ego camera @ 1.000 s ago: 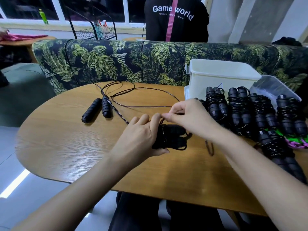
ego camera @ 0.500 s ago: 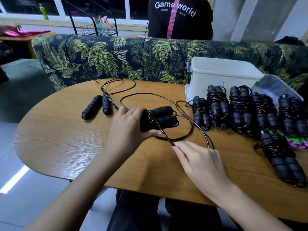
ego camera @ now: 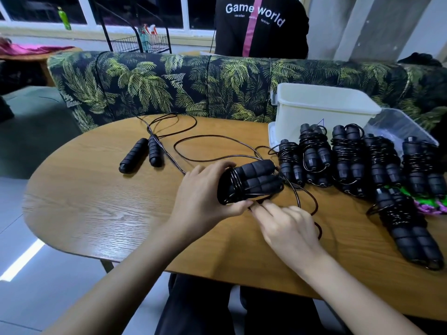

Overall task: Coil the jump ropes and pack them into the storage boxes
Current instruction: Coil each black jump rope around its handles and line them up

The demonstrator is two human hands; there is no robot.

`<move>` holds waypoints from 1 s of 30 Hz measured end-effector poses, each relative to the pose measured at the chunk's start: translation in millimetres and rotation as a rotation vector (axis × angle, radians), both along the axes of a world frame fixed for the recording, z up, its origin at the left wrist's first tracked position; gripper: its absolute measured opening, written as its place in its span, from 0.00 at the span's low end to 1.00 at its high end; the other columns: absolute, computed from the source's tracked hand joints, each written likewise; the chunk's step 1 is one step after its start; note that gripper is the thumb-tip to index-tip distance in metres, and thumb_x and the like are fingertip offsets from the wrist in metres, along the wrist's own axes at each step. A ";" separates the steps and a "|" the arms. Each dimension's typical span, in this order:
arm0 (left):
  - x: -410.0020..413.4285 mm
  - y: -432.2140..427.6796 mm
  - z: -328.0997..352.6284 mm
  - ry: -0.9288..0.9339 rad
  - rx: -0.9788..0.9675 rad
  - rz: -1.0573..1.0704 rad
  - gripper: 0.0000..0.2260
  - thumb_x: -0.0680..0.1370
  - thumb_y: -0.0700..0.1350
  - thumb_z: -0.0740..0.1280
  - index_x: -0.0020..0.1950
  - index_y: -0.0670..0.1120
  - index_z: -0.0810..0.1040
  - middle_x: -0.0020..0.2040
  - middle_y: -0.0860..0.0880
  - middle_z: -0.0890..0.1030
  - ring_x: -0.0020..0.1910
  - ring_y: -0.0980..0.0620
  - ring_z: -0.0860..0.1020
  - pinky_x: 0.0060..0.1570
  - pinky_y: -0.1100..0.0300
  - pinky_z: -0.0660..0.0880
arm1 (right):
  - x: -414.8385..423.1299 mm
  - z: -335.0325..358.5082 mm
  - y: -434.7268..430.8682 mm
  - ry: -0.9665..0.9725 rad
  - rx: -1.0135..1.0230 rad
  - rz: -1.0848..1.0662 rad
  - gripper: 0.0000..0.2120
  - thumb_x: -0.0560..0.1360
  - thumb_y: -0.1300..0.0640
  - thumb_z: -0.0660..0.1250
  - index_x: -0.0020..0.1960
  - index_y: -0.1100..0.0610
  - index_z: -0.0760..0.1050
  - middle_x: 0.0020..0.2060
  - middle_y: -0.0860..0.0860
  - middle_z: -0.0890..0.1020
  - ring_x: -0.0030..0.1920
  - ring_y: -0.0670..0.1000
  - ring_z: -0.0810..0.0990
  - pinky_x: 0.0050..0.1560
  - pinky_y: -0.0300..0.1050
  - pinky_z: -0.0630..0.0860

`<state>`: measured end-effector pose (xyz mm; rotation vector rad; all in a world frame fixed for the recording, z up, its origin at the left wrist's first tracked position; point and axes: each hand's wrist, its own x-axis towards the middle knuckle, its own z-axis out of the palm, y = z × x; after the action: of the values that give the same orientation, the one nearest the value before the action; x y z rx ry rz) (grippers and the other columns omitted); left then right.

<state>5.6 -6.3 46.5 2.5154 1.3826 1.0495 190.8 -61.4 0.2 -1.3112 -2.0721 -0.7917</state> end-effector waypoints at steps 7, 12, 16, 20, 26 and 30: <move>1.2 -0.5 -3.0 0.227 0.164 -0.024 0.30 0.70 0.68 0.60 0.62 0.49 0.66 0.51 0.51 0.80 0.47 0.46 0.79 0.45 0.48 0.72 | 4.5 -4.2 -0.1 0.017 0.011 0.032 0.16 0.84 0.56 0.57 0.47 0.57 0.83 0.39 0.50 0.84 0.28 0.51 0.80 0.27 0.42 0.74; -13.6 12.8 15.2 0.064 0.077 0.012 0.32 0.66 0.67 0.63 0.63 0.48 0.70 0.49 0.53 0.79 0.49 0.46 0.79 0.45 0.53 0.68 | 19.3 1.7 5.0 0.045 -0.032 0.004 0.12 0.79 0.52 0.63 0.44 0.56 0.81 0.32 0.48 0.81 0.30 0.50 0.80 0.29 0.43 0.75; -31.7 28.5 27.8 0.024 0.080 0.097 0.34 0.65 0.68 0.65 0.63 0.48 0.72 0.45 0.57 0.76 0.47 0.47 0.79 0.44 0.57 0.66 | 41.7 2.5 10.8 0.103 -0.204 0.047 0.17 0.80 0.46 0.58 0.45 0.55 0.80 0.32 0.46 0.82 0.33 0.48 0.81 0.27 0.44 0.77; -37.1 34.7 29.4 0.045 0.048 0.054 0.35 0.65 0.70 0.62 0.64 0.49 0.71 0.45 0.58 0.74 0.43 0.51 0.76 0.43 0.56 0.67 | 50.6 8.9 12.8 0.263 -0.518 0.119 0.22 0.81 0.38 0.52 0.50 0.49 0.80 0.39 0.41 0.84 0.36 0.43 0.81 0.34 0.42 0.77; -37.8 33.5 27.3 0.117 0.071 -0.012 0.36 0.65 0.70 0.61 0.65 0.48 0.71 0.48 0.57 0.74 0.49 0.47 0.78 0.47 0.55 0.67 | 54.8 24.8 13.1 0.364 -0.875 0.060 0.09 0.80 0.46 0.64 0.42 0.35 0.76 0.30 0.30 0.76 0.35 0.36 0.76 0.36 0.29 0.67; -37.8 34.6 23.9 0.090 0.067 -0.005 0.36 0.65 0.70 0.62 0.65 0.48 0.71 0.51 0.52 0.80 0.49 0.47 0.79 0.46 0.54 0.71 | 48.9 31.4 11.8 0.299 -0.926 0.023 0.08 0.81 0.45 0.61 0.47 0.38 0.78 0.31 0.36 0.78 0.36 0.37 0.76 0.36 0.32 0.67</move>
<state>-32.2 28.3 70.4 2.6433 1.3855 1.0105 239.7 -49.6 31.6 -1.7011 -2.2478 0.4498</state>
